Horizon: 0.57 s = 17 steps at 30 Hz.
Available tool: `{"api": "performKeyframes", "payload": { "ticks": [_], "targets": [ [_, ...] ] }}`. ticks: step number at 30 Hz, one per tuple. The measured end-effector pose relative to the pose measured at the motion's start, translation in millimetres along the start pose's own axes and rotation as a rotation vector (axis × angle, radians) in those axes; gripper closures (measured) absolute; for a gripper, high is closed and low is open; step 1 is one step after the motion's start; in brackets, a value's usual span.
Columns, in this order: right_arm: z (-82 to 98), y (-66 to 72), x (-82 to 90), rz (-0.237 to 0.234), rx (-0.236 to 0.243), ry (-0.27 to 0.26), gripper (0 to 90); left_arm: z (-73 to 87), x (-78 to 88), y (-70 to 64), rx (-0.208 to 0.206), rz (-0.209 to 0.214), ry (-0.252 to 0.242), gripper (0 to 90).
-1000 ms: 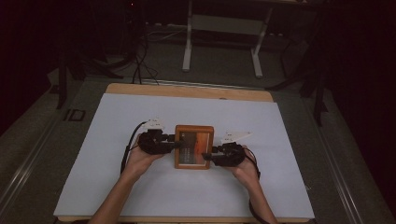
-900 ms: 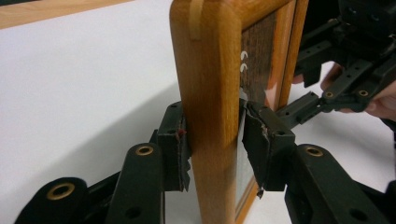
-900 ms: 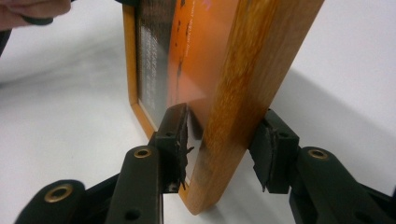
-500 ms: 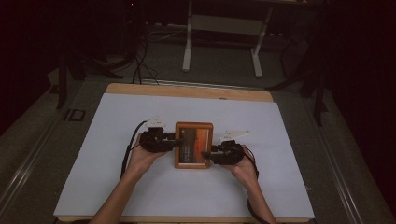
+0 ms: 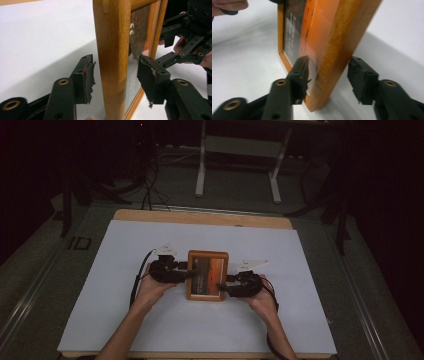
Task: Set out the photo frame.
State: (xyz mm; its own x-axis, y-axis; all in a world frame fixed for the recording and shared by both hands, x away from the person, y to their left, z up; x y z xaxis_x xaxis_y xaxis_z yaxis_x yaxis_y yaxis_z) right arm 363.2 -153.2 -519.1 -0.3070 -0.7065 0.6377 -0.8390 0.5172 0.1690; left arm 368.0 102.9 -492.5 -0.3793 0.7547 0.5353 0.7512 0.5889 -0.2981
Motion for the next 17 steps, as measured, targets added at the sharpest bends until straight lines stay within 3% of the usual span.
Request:
{"api": "performKeyframes", "payload": {
  "ticks": [5, 10, 14, 17],
  "targets": [
    [-2.9, -2.3, 15.9, 0.013, 0.0, -0.038, 40.0, -1.8, 10.5, 1.8, 0.002, 0.002, -0.027, 41.4],
    [-4.7, -5.1, 32.6, 0.04, -0.002, -0.066, 36.8, -3.2, 24.1, 7.6, 0.019, -0.028, -0.063, 38.6],
    [-1.9, -11.7, 44.1, 0.061, -0.023, -0.078, 35.3, -2.7, 35.7, 14.7, 0.032, -0.078, -0.078, 38.4],
    [3.6, -20.7, 51.9, 0.107, -0.044, -0.057, 33.3, 0.0, 44.9, 22.3, 0.018, -0.183, -0.077, 38.3]
  ]
}}
Point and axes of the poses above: each handheld gripper's, and its own axes: x roughly backward along the jaws, z roughly out of its underside, y roughly to its left, the point moved 3 cm from there along -x, roughly forward along the jaws, and after that the axes turned 4 degrees about y, right-handed, at the moved point
